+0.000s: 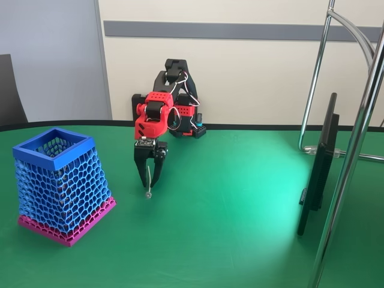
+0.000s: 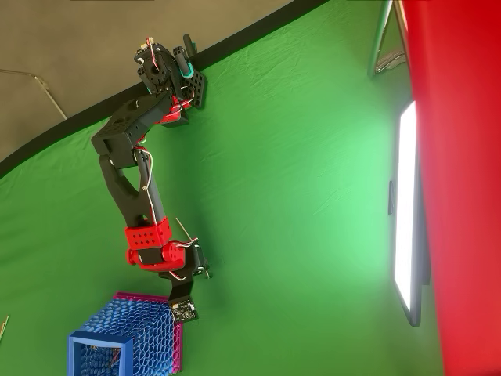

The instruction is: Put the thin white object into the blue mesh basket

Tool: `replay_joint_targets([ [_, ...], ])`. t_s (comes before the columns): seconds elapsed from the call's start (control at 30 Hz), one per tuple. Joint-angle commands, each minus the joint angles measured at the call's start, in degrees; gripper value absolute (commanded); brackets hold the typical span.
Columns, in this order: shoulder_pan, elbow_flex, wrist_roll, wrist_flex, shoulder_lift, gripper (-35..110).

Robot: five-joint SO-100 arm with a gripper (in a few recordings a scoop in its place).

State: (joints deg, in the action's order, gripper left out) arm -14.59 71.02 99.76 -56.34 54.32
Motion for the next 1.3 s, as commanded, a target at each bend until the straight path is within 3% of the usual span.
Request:
replay_joint_targets([
  [0.0,-0.35,-2.81,0.7,-0.18,0.0,11],
  [1.27,-0.09,-8.53,1.76,-0.09,-6.06,10],
])
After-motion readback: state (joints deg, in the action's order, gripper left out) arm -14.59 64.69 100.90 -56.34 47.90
